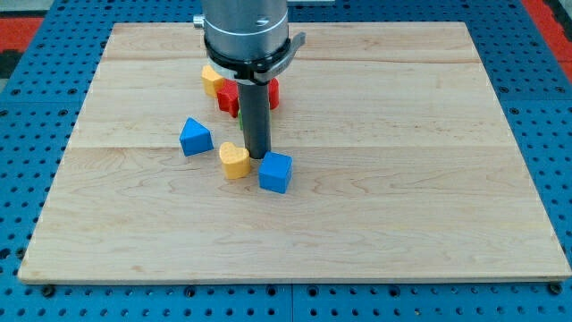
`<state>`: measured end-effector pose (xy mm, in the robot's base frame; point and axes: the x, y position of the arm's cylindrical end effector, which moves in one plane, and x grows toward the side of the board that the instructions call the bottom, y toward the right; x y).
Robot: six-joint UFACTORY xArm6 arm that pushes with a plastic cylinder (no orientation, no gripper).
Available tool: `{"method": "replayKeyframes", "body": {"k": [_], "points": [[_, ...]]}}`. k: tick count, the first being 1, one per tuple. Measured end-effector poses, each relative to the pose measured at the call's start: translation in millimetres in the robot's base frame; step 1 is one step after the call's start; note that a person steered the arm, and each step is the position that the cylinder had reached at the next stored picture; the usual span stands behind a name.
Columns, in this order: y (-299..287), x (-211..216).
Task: Place the blue cube and the yellow heart parallel to each other
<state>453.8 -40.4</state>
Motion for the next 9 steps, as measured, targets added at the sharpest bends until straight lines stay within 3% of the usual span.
{"method": "replayKeyframes", "body": {"k": [9], "points": [[-17.7,22.1]]}}
